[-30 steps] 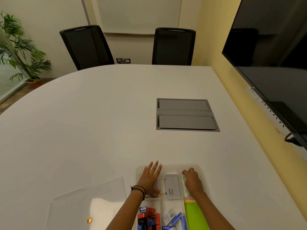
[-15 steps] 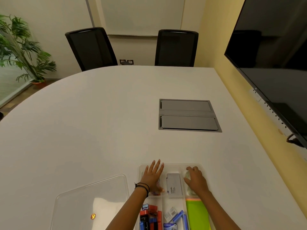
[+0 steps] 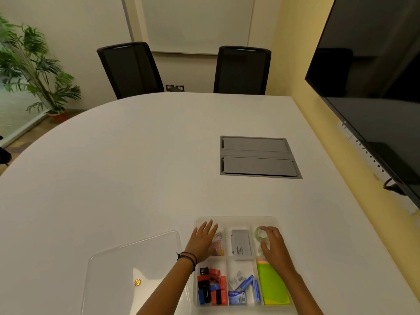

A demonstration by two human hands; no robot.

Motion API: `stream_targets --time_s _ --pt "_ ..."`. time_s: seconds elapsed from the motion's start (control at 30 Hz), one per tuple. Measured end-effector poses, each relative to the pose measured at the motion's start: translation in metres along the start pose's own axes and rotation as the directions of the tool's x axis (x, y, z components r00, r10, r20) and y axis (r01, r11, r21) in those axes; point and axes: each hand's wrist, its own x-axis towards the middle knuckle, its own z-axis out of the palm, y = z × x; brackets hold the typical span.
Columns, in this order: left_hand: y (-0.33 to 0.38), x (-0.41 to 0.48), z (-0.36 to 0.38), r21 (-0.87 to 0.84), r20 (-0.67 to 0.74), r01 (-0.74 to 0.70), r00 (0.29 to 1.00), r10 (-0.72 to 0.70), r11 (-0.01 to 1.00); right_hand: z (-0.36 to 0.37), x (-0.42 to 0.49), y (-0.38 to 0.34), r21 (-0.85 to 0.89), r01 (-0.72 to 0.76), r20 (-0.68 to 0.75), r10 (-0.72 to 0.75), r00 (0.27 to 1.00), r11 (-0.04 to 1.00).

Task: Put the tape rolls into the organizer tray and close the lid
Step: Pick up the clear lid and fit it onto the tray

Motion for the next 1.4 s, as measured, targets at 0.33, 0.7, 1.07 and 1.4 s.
stream_targets --time_s 0.33,0.7,1.07,1.4 --pt "-0.028 -0.055 0.027 -0.2 -0.18 -0.055 0.984 0.019 0.978 0.03 -0.045 -0.032 0.062 0.065 0.067 -0.069 0.995 0.996" --pt "-0.101 -0.141 0.048 -0.322 -0.299 0.12 0.928 -0.222 0.939 0.066 -0.07 -0.073 0.023 0.172 0.151 -0.173 0.973 0.985" --pt "-0.217 -0.24 0.077 -0.386 -0.131 0.546 0.766 -0.63 0.744 0.146 -0.108 -0.136 0.036 0.336 0.355 -0.327 0.876 0.941" --pt "-0.223 -0.264 0.082 -0.661 0.021 0.504 0.752 -0.659 0.555 0.204 -0.111 -0.141 -0.325 0.245 0.626 0.014 0.779 0.913"
